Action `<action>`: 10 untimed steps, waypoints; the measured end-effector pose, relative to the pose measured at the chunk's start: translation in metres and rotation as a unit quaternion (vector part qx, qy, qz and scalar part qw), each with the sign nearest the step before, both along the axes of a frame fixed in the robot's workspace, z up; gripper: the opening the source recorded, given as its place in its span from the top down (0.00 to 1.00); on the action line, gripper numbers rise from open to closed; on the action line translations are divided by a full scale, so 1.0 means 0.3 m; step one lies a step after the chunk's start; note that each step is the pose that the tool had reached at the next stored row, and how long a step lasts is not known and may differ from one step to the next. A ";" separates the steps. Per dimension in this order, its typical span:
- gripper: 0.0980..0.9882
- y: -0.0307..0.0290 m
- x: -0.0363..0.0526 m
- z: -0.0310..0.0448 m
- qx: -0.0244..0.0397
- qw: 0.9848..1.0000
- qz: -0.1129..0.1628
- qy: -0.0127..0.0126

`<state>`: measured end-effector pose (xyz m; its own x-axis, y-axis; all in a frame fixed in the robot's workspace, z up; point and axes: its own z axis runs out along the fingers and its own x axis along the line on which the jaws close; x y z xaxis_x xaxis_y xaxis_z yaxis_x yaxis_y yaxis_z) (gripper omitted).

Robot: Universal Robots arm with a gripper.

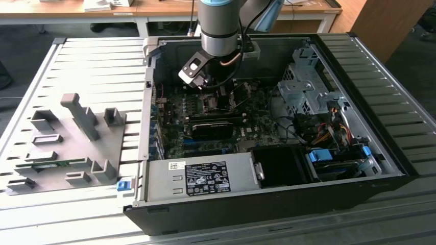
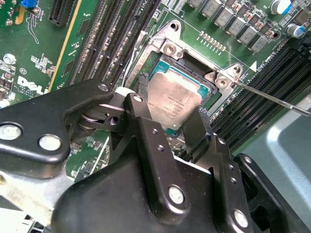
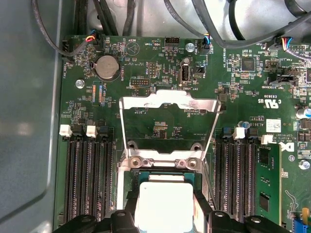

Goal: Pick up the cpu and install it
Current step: 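Place the cpu into insertion slot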

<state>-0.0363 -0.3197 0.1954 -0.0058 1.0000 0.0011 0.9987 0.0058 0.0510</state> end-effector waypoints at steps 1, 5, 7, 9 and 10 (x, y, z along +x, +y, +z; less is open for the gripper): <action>0.52 0.000 0.000 0.000 0.000 1.000 0.000 0.000; 0.44 0.000 0.000 -0.001 0.000 1.000 0.000 0.000; 0.44 0.000 0.000 0.000 0.000 1.000 0.000 0.000; 0.44 0.000 0.000 0.000 0.000 1.000 0.000 0.000; 0.44 0.000 0.000 0.000 0.000 1.000 0.000 0.000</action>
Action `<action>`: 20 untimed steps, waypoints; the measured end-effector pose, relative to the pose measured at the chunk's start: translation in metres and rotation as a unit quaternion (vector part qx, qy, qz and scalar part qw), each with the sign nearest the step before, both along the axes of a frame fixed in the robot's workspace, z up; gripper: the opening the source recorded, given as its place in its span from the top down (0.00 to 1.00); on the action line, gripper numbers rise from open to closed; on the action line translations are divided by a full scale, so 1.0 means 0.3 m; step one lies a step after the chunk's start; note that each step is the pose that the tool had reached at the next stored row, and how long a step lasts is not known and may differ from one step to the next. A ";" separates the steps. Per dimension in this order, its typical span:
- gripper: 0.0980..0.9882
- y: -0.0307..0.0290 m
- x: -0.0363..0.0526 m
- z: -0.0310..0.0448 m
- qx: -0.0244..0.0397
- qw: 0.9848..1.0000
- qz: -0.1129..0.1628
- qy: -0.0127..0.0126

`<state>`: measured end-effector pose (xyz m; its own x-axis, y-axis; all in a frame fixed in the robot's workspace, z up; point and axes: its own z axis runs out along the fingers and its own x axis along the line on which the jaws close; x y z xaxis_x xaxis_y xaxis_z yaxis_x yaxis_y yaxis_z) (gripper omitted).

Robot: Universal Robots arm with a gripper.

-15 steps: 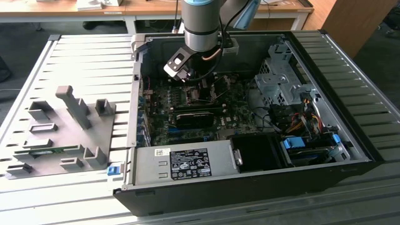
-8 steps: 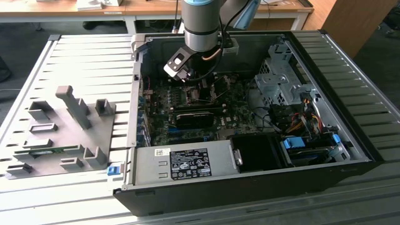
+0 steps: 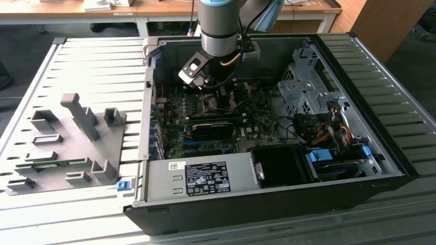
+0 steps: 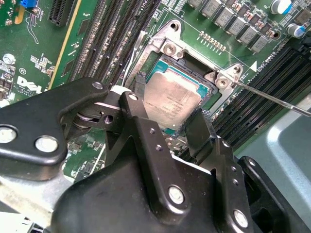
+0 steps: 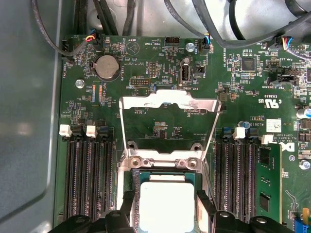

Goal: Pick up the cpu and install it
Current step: 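Place the cpu into insertion slot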

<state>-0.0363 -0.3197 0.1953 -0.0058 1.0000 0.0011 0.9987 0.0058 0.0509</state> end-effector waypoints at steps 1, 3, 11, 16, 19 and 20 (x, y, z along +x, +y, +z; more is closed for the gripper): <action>0.44 0.000 0.000 0.000 0.000 1.000 0.000 0.000; 0.44 0.000 0.000 0.000 0.000 1.000 0.000 0.000; 0.42 0.000 0.000 -0.001 0.000 1.000 0.000 0.000; 0.35 0.000 0.000 -0.001 0.000 1.000 0.000 0.000; 0.35 0.002 0.000 -0.001 0.000 1.000 0.000 0.000; 0.35 0.003 0.000 -0.001 0.000 1.000 0.000 0.000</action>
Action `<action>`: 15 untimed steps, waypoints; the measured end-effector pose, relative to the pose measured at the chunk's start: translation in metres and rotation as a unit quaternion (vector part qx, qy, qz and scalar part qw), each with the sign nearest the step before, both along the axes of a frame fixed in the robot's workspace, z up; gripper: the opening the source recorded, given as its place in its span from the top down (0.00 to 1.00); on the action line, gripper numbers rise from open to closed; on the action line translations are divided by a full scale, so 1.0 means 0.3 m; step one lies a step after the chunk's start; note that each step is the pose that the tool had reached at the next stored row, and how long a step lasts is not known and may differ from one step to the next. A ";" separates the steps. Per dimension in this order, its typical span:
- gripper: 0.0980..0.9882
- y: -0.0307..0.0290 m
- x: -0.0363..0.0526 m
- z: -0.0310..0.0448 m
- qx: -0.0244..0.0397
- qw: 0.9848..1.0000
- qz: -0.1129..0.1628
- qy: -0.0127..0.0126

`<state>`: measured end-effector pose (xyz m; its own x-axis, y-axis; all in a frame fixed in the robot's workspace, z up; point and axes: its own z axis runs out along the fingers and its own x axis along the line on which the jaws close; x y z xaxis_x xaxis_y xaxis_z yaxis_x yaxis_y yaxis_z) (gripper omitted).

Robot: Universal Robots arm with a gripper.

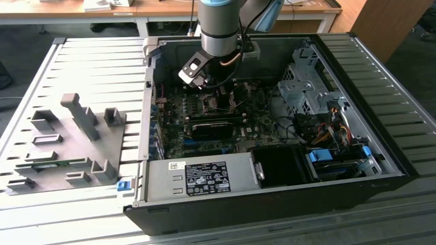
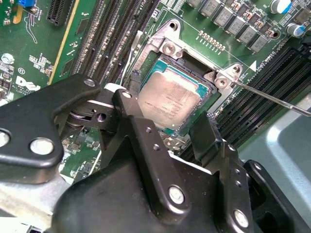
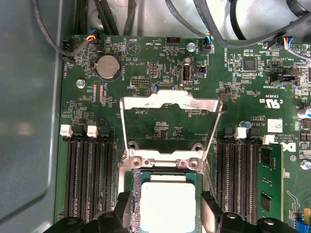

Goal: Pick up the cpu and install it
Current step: 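Place the cpu into insertion slot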

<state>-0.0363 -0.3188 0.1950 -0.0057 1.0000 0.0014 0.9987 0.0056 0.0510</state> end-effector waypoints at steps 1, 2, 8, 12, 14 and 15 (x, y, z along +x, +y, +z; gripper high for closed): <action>0.35 0.002 0.000 0.000 0.000 1.000 0.000 0.000; 0.35 0.004 0.000 -0.001 0.000 1.000 0.000 0.000; 0.35 0.012 0.000 -0.004 0.000 1.000 0.000 0.000; 0.35 0.015 0.000 -0.006 0.000 1.000 0.000 0.000; 0.35 0.017 0.000 -0.007 0.000 1.000 0.000 0.000; 0.35 0.018 0.000 -0.007 0.000 1.000 0.000 0.000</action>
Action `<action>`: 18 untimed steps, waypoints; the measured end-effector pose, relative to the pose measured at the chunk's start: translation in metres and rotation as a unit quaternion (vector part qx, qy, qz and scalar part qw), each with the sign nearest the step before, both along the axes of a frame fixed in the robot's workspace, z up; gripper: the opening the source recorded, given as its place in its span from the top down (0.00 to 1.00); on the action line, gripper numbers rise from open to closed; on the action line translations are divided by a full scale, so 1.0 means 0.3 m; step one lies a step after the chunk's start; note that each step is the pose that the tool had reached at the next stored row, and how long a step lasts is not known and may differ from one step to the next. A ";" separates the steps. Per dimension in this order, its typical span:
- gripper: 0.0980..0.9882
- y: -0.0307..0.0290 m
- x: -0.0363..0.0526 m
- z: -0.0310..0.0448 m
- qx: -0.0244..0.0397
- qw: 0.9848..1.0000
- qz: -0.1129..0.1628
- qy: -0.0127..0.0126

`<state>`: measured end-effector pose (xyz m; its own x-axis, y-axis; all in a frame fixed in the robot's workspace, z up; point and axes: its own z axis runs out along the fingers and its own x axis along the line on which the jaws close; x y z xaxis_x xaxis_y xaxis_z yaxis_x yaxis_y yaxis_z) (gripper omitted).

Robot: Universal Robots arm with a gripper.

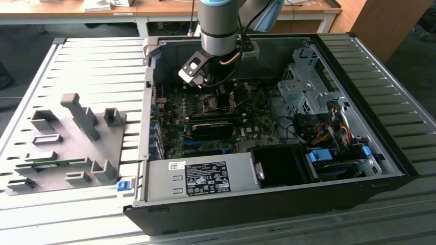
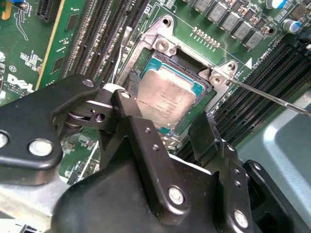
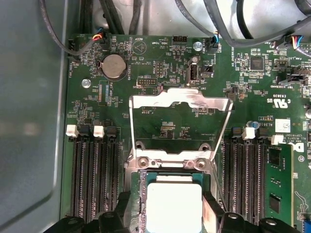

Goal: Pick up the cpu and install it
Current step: 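Place the cpu into insertion slot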

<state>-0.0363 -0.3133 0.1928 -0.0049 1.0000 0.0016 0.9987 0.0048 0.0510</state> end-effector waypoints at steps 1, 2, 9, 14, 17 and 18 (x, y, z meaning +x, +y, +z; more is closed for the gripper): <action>0.35 0.001 0.000 0.000 0.000 1.000 0.000 0.000; 0.35 0.002 0.000 -0.001 0.000 1.000 0.000 0.000; 0.35 0.007 0.000 -0.003 0.000 1.000 -0.001 0.000; 0.35 0.004 0.000 -0.001 0.000 1.000 -0.001 0.000; 0.35 0.002 0.000 -0.001 -0.001 1.000 -0.001 0.000; 0.35 0.000 0.000 -0.001 -0.001 1.000 -0.001 0.000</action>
<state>-0.0363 -0.3133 0.1927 -0.0031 1.0000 -0.0001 0.9987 0.0031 0.0509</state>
